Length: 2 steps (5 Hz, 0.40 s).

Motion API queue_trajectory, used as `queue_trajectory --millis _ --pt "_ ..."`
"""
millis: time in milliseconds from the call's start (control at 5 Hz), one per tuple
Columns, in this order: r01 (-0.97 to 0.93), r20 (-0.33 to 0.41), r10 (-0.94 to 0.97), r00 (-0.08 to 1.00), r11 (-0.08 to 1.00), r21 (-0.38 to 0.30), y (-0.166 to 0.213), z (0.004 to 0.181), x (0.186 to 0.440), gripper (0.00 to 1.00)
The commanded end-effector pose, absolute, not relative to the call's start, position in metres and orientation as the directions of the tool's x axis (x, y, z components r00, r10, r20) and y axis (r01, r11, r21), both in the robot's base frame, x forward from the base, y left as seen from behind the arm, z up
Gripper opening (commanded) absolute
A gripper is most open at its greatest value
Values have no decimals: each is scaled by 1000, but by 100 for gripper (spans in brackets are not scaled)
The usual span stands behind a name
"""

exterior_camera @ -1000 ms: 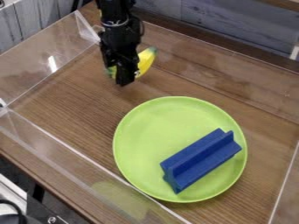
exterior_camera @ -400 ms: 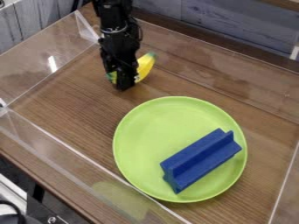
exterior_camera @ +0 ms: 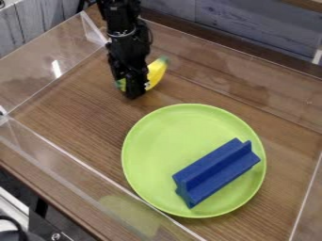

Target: Remove the banana from inside the green plate and put it on the table

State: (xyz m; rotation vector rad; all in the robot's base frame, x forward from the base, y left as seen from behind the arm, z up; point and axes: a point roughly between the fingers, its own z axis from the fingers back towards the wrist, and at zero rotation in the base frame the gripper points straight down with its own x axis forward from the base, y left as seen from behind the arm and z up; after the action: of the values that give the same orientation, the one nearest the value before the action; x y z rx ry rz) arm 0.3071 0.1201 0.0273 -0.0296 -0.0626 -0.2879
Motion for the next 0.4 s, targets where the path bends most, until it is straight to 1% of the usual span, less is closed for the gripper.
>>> queue_trajectory --millis 0,200 --pt "274 90 -271 958 962 -19 123 35 308 100" --pt "275 92 -272 958 961 -31 122 33 307 100"
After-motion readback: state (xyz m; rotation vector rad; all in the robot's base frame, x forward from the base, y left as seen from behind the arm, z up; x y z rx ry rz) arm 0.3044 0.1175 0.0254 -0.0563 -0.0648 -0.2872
